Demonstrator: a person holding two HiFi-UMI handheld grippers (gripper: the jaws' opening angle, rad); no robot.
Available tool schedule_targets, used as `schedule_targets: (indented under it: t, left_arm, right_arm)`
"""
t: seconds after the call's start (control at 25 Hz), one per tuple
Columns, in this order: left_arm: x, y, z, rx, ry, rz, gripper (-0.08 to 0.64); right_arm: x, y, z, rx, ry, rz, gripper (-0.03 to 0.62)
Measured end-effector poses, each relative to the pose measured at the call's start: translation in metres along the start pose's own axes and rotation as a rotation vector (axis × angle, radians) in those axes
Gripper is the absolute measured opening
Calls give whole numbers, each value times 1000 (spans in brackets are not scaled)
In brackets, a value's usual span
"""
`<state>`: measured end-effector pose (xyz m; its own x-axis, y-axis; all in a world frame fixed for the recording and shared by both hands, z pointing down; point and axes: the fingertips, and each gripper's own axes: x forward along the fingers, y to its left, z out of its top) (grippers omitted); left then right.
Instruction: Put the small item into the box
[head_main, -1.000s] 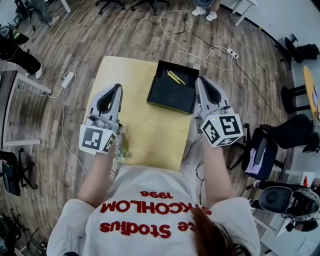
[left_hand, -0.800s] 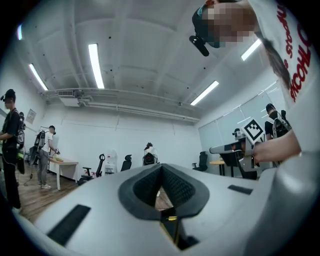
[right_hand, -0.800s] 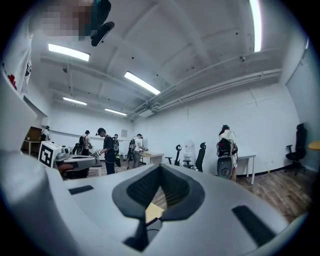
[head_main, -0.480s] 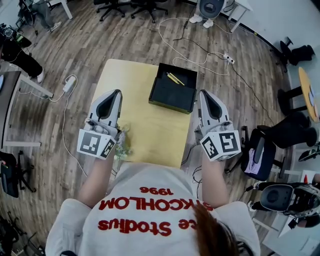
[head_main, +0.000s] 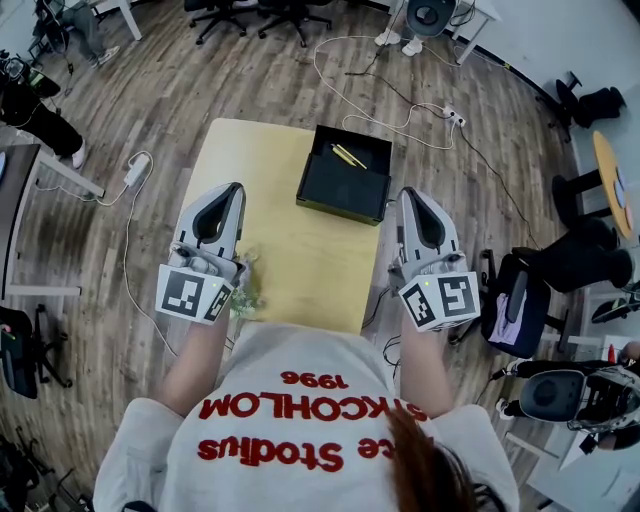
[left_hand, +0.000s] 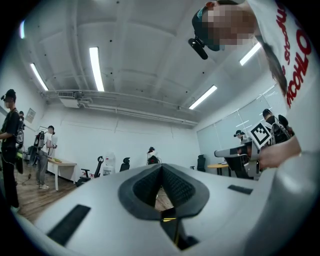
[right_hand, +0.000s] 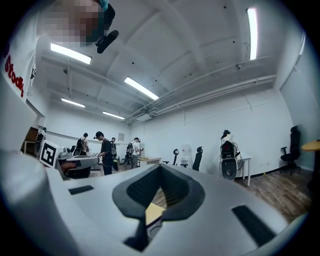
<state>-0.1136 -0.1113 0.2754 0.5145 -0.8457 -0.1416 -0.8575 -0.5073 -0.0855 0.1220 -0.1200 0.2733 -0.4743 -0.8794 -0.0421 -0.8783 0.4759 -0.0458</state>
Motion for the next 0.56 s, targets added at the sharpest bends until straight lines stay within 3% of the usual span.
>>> schedule_targets:
  t: [0.56]
  left_arm:
    - [3,-3,-2,4,2,-4,6]
  right_arm:
    - [-5,1,-2,7,-1,-12,3]
